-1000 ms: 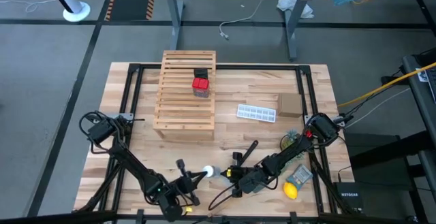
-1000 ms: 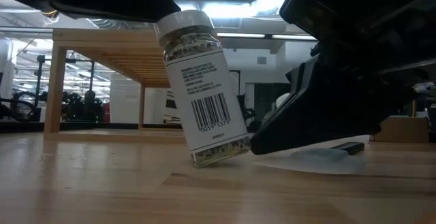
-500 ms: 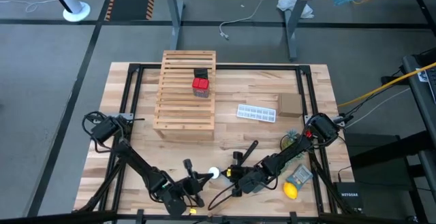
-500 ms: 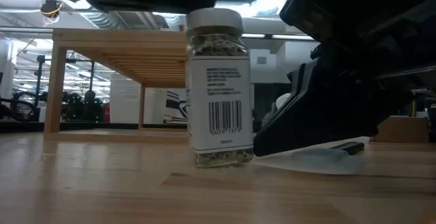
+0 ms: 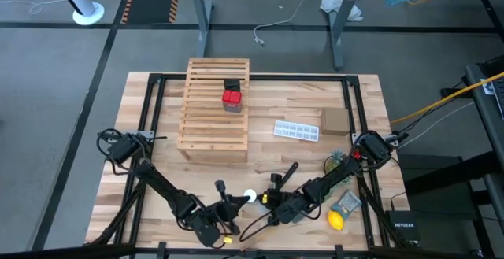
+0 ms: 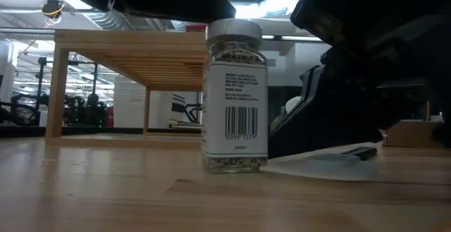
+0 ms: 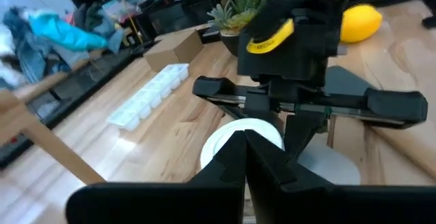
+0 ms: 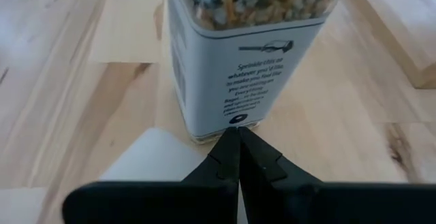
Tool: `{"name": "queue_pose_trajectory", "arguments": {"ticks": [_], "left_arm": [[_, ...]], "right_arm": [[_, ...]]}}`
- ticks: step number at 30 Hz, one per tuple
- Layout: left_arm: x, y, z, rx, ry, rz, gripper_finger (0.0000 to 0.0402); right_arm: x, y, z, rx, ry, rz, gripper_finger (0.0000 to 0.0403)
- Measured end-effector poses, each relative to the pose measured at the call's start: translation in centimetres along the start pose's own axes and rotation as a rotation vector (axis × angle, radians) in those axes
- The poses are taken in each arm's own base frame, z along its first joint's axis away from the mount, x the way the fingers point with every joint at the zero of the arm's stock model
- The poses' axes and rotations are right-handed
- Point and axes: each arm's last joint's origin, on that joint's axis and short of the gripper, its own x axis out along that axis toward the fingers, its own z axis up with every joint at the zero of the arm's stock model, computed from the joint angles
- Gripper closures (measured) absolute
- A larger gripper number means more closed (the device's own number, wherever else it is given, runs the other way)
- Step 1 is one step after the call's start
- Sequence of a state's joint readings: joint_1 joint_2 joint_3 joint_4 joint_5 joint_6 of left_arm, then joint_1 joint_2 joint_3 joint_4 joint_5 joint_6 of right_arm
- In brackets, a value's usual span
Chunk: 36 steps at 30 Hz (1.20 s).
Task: Shelf spices
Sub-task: Put the white seasoning bottle on the shelf
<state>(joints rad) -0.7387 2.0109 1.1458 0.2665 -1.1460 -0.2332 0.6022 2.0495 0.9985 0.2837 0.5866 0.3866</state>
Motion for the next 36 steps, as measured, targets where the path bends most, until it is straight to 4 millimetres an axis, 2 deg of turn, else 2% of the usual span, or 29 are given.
{"name": "queue_pose_trajectory", "arguments": {"ticks": [6, 11, 21, 36], "left_arm": [[-0.8, -0.4, 0.5, 0.077, -0.038, -0.009, 0.0401], [-1.0, 0.1, 1.4, 0.065, -0.054, 0.01, 0.0401], [-1.4, -0.1, 1.4, 0.065, -0.058, 0.009, 0.0401], [-4.5, -1.2, 1.1, 0.057, -0.094, -0.008, 0.0401]], "right_arm": [[0.0, 0.0, 0.1, 0.001, -0.007, -0.011, 0.04], [0.0, 0.0, 0.1, -0.006, -0.006, -0.01, 0.04], [0.0, 0.0, 0.1, 0.003, -0.007, -0.003, 0.04], [-0.1, 0.6, 1.2, 0.101, -0.083, 0.103, 0.04]]}}
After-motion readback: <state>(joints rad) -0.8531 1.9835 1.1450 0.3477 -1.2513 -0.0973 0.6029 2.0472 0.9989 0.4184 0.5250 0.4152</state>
